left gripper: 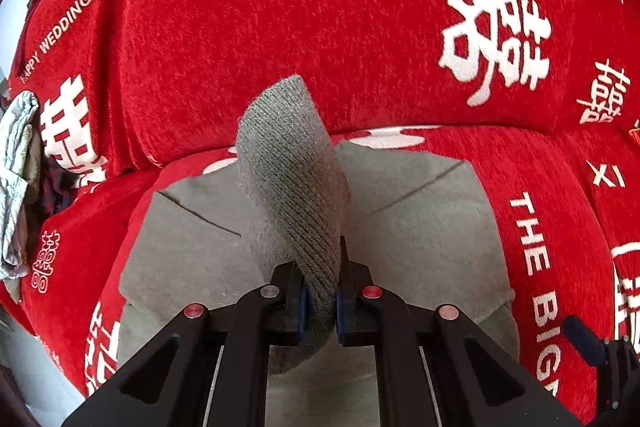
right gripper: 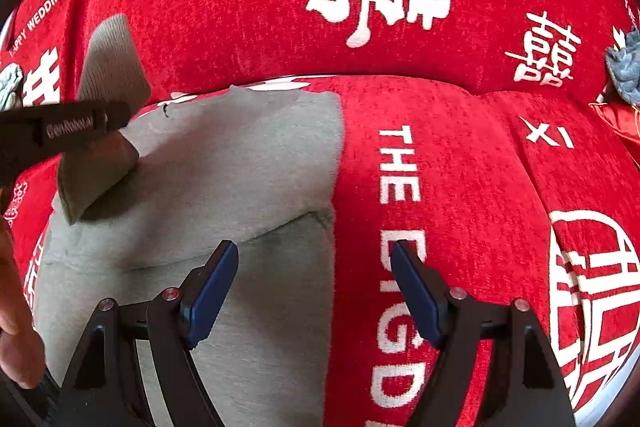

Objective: Fold small clothes
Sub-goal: 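Lift the sleeve with the left gripper and carry it across toward the right gripper, then lower the sleeve onto the sweater body and open the left gripper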

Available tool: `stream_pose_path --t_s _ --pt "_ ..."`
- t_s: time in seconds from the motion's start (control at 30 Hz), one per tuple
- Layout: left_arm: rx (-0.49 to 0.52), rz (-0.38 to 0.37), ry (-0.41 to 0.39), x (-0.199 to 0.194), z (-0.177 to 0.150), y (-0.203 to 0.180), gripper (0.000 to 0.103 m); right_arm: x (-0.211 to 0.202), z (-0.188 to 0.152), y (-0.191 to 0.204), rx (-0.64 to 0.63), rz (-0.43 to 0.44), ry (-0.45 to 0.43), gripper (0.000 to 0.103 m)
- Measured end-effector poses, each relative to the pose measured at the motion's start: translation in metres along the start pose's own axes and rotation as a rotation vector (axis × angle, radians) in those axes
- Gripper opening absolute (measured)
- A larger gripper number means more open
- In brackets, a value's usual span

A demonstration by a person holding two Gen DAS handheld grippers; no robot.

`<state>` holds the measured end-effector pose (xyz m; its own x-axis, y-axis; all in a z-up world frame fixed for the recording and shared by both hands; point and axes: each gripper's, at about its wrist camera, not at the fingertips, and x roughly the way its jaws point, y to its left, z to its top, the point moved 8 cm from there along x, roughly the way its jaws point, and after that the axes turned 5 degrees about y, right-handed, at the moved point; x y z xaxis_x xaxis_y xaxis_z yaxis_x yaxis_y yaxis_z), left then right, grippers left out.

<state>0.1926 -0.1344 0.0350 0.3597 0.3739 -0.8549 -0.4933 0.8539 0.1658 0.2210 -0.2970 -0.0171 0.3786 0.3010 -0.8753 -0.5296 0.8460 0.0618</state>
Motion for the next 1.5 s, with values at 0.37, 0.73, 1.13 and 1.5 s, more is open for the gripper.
stream_pose_path --t_s 0.37,0.73,1.13,1.5 --pt "-0.008 -0.113 0.043 0.021 -0.017 -0.028 0.011 -0.005 -0.005 -0.025 0.033 -0.024 -0.001 0.081" --pt "0.002 -0.226 0.107 0.050 -0.039 -0.054 0.011 -0.004 -0.007 -0.043 0.058 -0.035 0.012 0.081" --pt "-0.101 -0.517 0.104 0.050 -0.038 -0.051 0.080 0.003 -0.008 -0.046 0.068 -0.026 0.026 0.081" --pt "-0.081 -0.597 0.073 0.030 -0.040 -0.047 0.083 0.004 -0.008 -0.041 0.088 0.055 0.027 0.081"
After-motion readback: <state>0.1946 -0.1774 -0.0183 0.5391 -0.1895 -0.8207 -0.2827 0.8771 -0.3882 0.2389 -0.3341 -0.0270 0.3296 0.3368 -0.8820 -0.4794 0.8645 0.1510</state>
